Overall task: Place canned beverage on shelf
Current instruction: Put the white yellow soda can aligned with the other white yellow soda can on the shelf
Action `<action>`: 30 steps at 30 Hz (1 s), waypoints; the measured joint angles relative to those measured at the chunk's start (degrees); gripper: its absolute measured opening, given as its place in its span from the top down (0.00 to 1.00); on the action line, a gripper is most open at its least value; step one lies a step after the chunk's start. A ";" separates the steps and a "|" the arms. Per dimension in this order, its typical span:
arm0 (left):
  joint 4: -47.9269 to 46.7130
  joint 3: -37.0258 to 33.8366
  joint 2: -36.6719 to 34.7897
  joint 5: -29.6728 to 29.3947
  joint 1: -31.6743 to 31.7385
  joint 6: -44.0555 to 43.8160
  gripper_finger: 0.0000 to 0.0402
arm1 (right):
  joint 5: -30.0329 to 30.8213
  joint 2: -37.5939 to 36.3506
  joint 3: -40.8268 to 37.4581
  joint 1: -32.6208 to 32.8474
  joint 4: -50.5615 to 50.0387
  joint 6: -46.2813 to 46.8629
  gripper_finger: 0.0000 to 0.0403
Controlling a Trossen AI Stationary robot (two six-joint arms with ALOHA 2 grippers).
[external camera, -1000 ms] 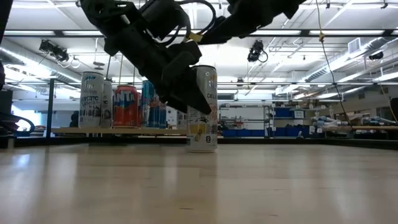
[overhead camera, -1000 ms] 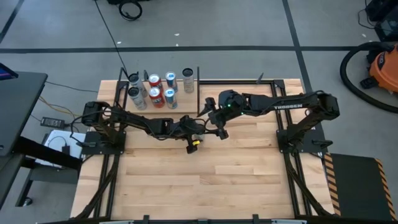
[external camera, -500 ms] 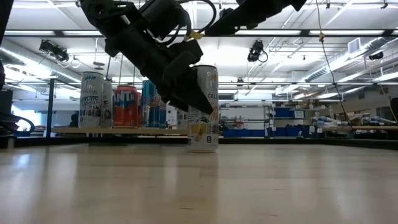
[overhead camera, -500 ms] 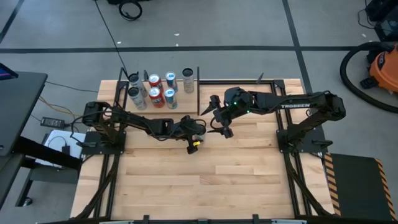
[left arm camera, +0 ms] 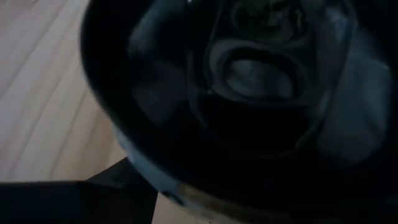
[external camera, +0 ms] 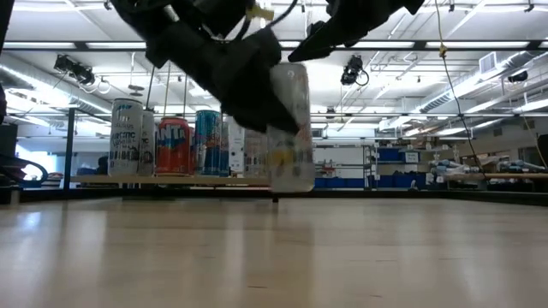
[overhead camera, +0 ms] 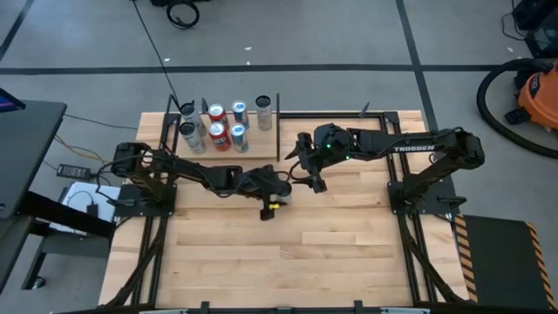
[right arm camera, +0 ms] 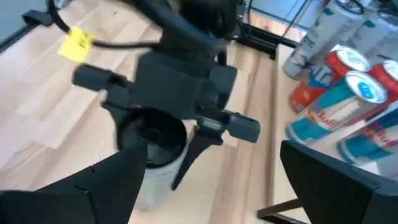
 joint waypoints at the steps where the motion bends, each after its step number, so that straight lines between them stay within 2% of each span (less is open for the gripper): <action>1: 0.01 0.59 0.00 0.75 -0.05 0.69 0.37 | -0.71 0.02 0.00 0.07 -0.14 0.25 0.06; 3: -2.65 2.24 0.02 3.58 -0.02 1.16 0.37 | -1.90 0.02 -0.02 0.37 -0.21 1.56 0.06; 6: -8.34 5.70 0.04 11.07 0.57 2.48 0.37 | -2.67 0.02 -0.02 1.39 -1.02 3.09 0.06; 8: -11.62 8.11 0.04 12.68 0.56 2.60 0.36 | -3.47 0.02 -0.02 2.12 -1.49 3.40 0.06; 11: -15.67 11.10 0.04 13.01 0.50 4.10 0.36 | -5.78 0.07 -0.02 3.39 -1.57 5.54 0.06; 18: -17.01 13.04 0.04 9.72 0.70 5.64 0.36 | -5.52 0.13 -0.02 6.06 -0.64 9.34 0.06; 25: -16.94 12.86 0.04 9.43 1.64 7.03 0.36 | -0.83 0.82 -0.02 8.34 -0.24 9.67 0.06; 30: -17.23 12.82 0.04 9.53 1.63 7.06 0.36 | 1.95 3.96 0.00 8.69 1.21 10.36 0.06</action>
